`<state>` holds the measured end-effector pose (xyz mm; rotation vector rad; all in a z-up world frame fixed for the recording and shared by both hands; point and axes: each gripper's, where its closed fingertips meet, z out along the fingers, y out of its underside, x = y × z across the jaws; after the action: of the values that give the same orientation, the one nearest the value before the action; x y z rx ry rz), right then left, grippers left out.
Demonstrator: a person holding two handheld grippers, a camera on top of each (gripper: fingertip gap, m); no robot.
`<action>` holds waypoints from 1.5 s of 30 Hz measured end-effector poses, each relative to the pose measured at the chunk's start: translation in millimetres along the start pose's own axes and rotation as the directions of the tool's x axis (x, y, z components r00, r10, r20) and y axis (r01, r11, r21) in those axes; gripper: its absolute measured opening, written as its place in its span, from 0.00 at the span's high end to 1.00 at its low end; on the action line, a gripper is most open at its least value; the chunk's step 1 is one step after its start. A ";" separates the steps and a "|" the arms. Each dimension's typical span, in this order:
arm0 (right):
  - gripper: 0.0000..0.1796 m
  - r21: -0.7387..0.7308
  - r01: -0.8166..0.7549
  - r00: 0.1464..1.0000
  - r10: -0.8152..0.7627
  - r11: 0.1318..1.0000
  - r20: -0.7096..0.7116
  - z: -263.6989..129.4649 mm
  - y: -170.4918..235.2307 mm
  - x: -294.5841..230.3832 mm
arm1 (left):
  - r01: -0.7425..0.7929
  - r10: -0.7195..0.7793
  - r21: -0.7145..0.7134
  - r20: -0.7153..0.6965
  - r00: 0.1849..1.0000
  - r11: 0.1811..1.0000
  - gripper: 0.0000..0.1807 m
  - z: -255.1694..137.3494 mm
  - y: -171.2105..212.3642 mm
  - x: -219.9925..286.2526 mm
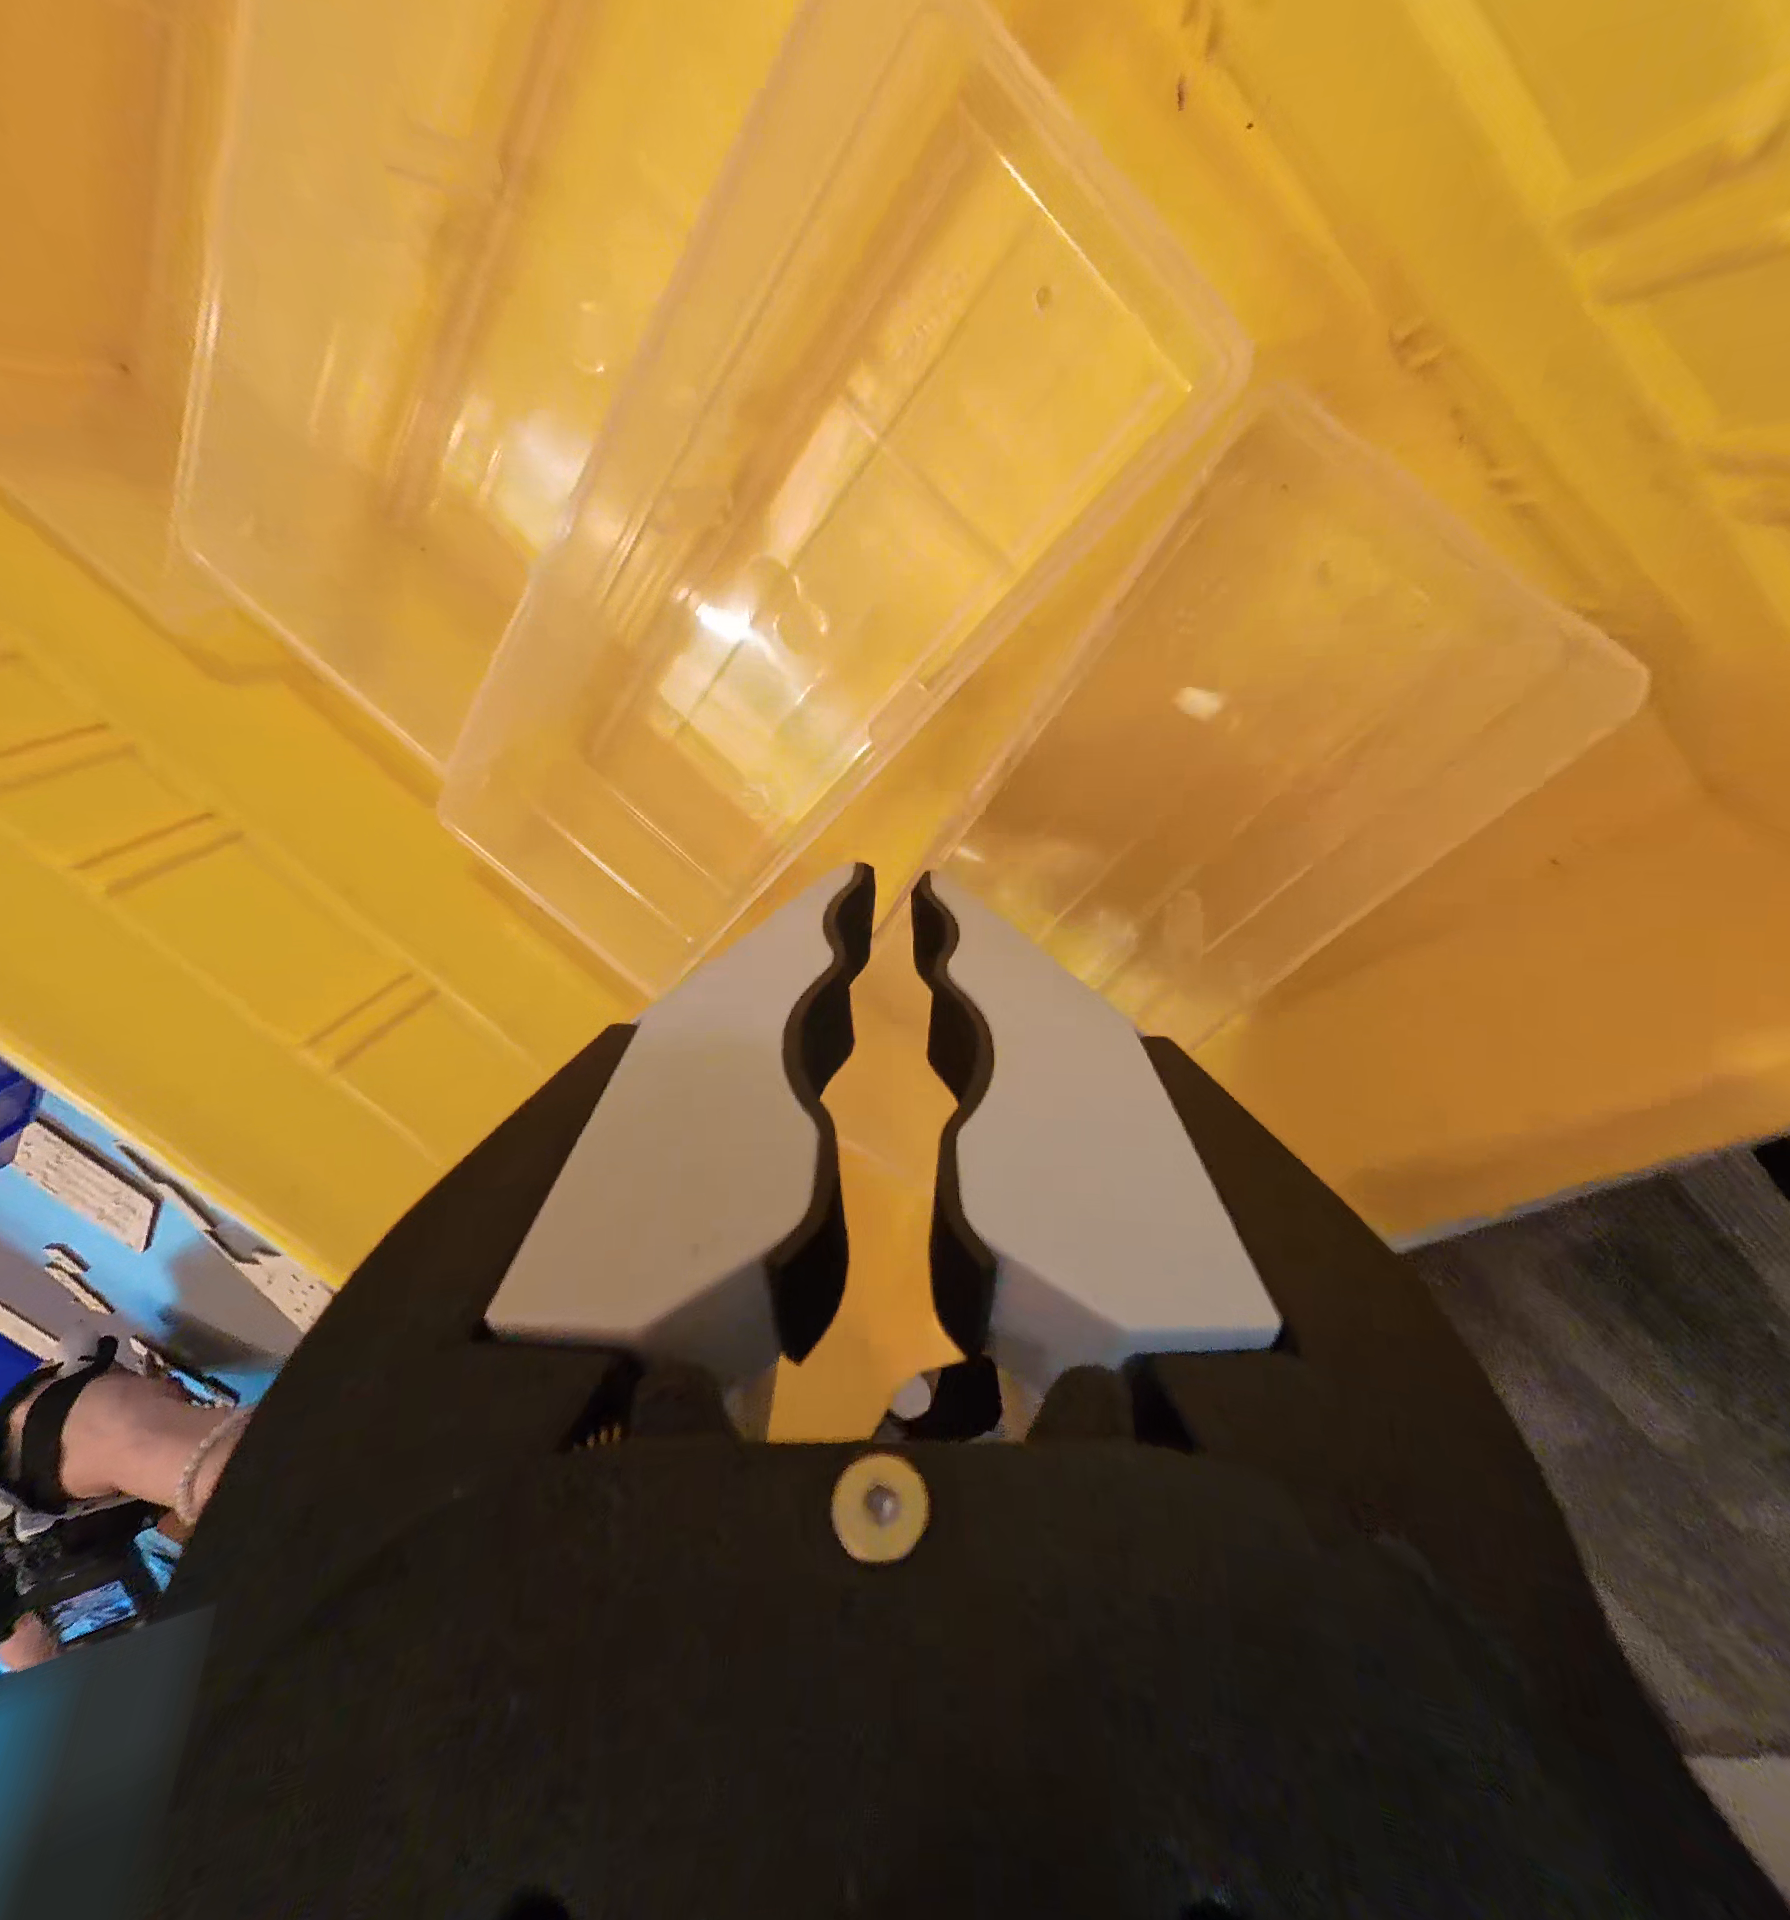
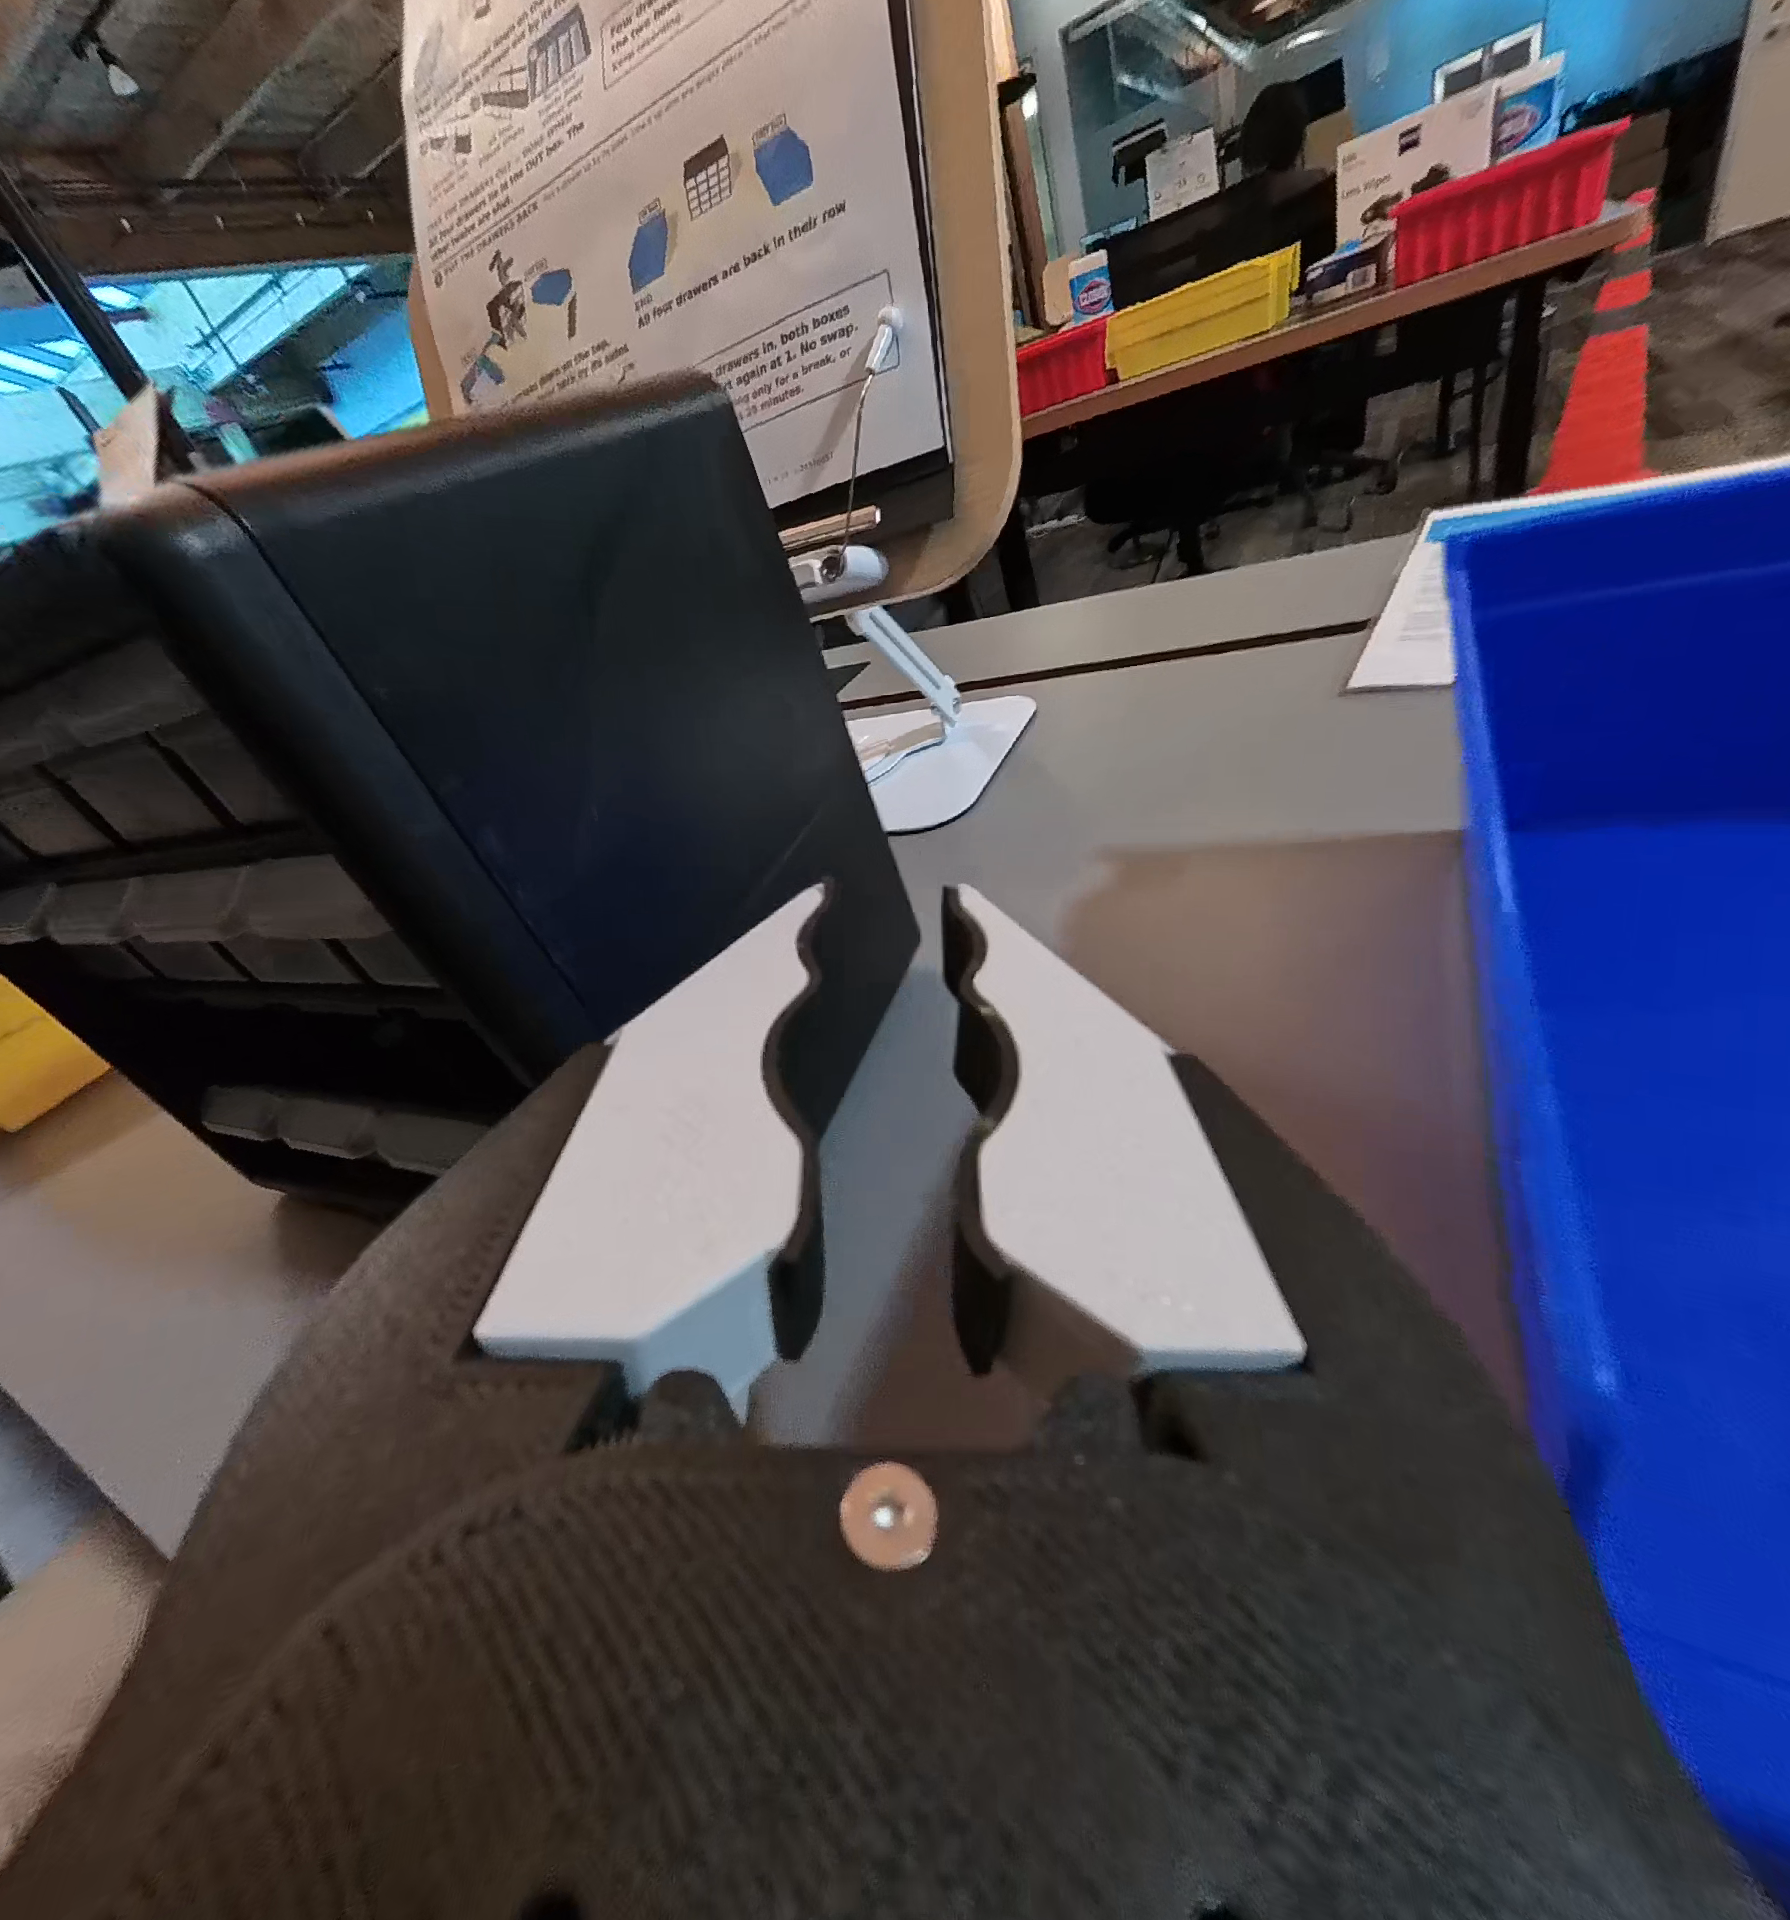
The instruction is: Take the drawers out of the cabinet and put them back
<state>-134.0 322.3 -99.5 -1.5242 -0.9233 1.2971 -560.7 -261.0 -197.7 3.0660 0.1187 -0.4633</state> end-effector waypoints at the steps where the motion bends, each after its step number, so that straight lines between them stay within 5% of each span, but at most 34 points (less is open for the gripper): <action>1: 0.90 0.009 0.008 1.000 -0.008 1.000 -0.008 -2.2 -3.3 2.2 | -0.009 0.008 -0.008 -0.006 1.000 1.000 0.98 -4.4 1.6 0.7; 9: 0.90 0.038 -0.035 0.998 0.033 0.999 0.051 -4.0 -9.8 -11.2 | 0.042 -0.051 0.097 0.096 0.994 0.994 1.00 -83.5 7.9 -7.9; 15: 0.90 0.048 0.127 0.988 -0.131 0.991 0.081 -4.6 -15.5 -44.9 | 0.227 -0.266 0.316 0.087 0.960 0.921 1.00 -161.2 -0.4 2.6; 19: 0.90 0.104 0.261 0.954 -0.273 0.960 0.121 -8.9 -23.0 -95.3 | 0.307 -0.385 0.509 0.053 0.921 0.804 1.00 -216.4 -33.0 40.7; 20: 0.78 0.130 0.227 0.958 -0.245 0.965 0.150 -11.1 -26.7 -111.0 | 0.322 -0.424 0.581 0.045 0.905 0.748 1.00 -236.0 -46.1 51.0; 21: 0.78 0.163 0.175 0.960 -0.205 0.971 0.191 -14.8 -32.1 -126.5 | 0.322 -0.436 0.651 0.016 0.900 0.687 1.00 -256.5 -61.5 66.2; 23: 0.83 0.193 0.105 0.925 -0.167 0.976 0.342 -25.7 -37.4 -164.2 | 0.304 -0.404 0.748 -0.052 0.913 0.590 1.00 -291.7 -91.3 105.0; 25: 0.75 0.214 0.147 0.937 -0.205 0.966 0.283 -30.3 -45.1 -173.3 | 0.242 -0.343 0.796 -0.046 0.938 0.555 1.00 -313.9 -114.2 143.0; 30: 0.74 0.375 0.373 0.843 -0.479 0.849 0.245 -53.6 -56.3 -227.1 | 0.170 -0.209 0.877 -0.082 0.974 0.450 1.00 -334.0 -165.3 225.4; 35: 0.69 0.415 0.593 0.641 -0.716 0.690 0.276 -65.0 -8.5 -301.9 | 0.366 -0.200 0.901 -0.323 0.925 0.234 1.00 -316.4 -204.8 286.7; 37: 0.75 0.443 0.726 0.475 -0.850 0.526 0.229 -71.7 14.2 -322.1 | 0.468 -0.216 0.859 -0.426 0.878 0.207 1.00 -292.7 -213.3 305.1; 41: 0.92 0.434 0.898 0.012 -0.989 0.077 0.151 -76.8 74.7 -335.9 | 0.628 -0.248 0.762 -0.585 0.773 0.159 1.00 -260.6 -222.5 326.0; 45: 0.83 0.263 0.954 -0.188 -0.972 -0.146 0.143 -55.1 110.6 -315.7 | 0.641 -0.282 0.745 -0.585 0.761 0.183 1.00 -244.3 -234.7 339.5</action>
<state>-134.7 -16.6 -104.4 -0.0420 -1.7176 0.2165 -184.8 8.6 -71.4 4.1868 1.3720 0.1022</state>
